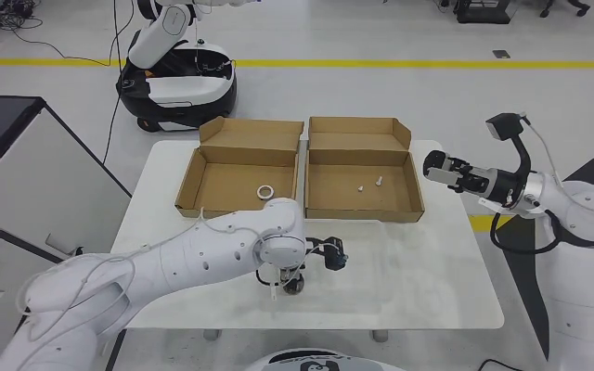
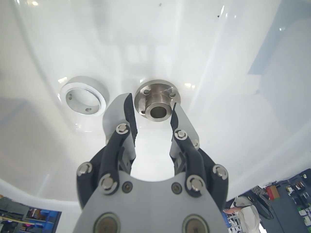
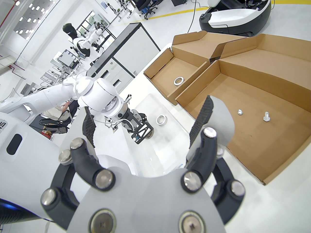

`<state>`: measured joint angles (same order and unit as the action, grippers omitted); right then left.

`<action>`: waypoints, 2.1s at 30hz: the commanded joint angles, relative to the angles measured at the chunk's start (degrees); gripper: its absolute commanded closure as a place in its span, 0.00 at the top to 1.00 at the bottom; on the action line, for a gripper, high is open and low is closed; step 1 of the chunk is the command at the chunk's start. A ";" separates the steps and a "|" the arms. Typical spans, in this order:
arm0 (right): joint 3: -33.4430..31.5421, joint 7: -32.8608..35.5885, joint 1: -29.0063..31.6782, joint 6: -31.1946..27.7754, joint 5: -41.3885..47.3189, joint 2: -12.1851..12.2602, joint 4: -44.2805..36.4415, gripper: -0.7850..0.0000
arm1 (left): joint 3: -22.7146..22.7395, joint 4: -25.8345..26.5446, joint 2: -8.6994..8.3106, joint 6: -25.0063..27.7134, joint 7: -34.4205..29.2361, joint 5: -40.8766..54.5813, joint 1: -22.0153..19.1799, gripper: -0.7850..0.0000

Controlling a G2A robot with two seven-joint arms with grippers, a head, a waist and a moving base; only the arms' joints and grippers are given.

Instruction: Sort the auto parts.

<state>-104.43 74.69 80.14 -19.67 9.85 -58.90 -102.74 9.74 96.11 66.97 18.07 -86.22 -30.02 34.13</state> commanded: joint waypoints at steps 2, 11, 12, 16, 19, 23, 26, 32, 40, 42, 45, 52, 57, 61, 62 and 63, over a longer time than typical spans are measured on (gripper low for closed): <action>0.00 0.00 0.00 0.00 0.01 0.00 0.00 1.00 | 0.00 -0.76 0.45 -0.30 -0.29 -1.07 0.11 0.38; 0.00 0.00 0.00 0.00 0.01 0.00 0.00 1.00 | 0.00 -1.86 2.06 -0.06 -0.05 -2.11 -0.75 0.37; 0.00 0.00 0.00 0.00 0.01 0.00 0.00 1.00 | 0.00 -1.99 2.18 0.11 0.12 -1.79 -0.82 0.38; 0.00 0.00 0.00 0.00 0.01 0.00 0.00 1.00 | 0.00 -2.55 2.27 0.72 0.73 -0.26 -0.91 0.39; 0.00 0.00 0.00 0.00 0.01 0.00 0.00 1.00 | 0.00 -3.25 2.02 1.16 1.17 0.62 -0.94 0.38; 0.00 0.00 0.00 0.00 0.01 0.00 0.00 1.00 | 0.00 -3.45 1.58 1.36 1.37 0.92 -0.93 0.40; 0.00 0.00 0.00 0.00 0.01 0.00 0.00 1.00 | 0.00 -3.10 1.17 1.20 1.21 1.23 -1.21 0.42; 0.00 0.00 0.00 0.00 0.01 0.00 0.00 1.00 | 0.00 -1.50 0.27 0.27 0.28 1.36 -1.81 0.44; 0.00 0.00 0.00 0.00 0.01 0.00 0.00 1.00 | 0.00 -1.85 -0.24 0.23 0.23 1.27 -1.00 0.40; 0.00 0.00 0.00 0.00 0.01 0.00 0.00 1.00 | 0.00 -2.08 -0.18 0.38 0.38 1.20 -0.87 0.32; 0.00 0.00 0.00 0.00 0.01 0.00 0.00 1.00 | 0.00 -2.35 -0.05 0.69 0.70 1.42 -0.83 0.00; 0.00 0.00 0.00 0.00 0.01 0.00 0.00 1.00 | 0.00 -2.22 0.32 1.79 1.80 1.98 -1.11 0.00; 0.00 0.00 0.00 0.00 0.01 0.00 0.00 1.00 | 0.14 -2.20 0.78 2.77 2.82 2.26 -1.12 0.00; 0.00 0.00 0.00 0.00 0.01 0.00 0.00 1.00 | 0.30 -2.54 1.15 3.18 3.19 2.37 -0.94 0.00; 0.00 0.00 0.00 0.00 0.01 0.00 0.00 1.00 | 0.36 -2.64 1.21 3.20 3.23 2.34 -0.91 0.00; 0.00 0.00 0.00 0.00 0.01 0.00 0.00 1.00 | 0.45 -2.65 1.25 3.25 3.29 2.41 -0.86 0.00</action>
<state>-104.43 74.69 80.14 -19.67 9.85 -58.90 -102.74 10.10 93.51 68.18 21.28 -82.99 -27.67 33.22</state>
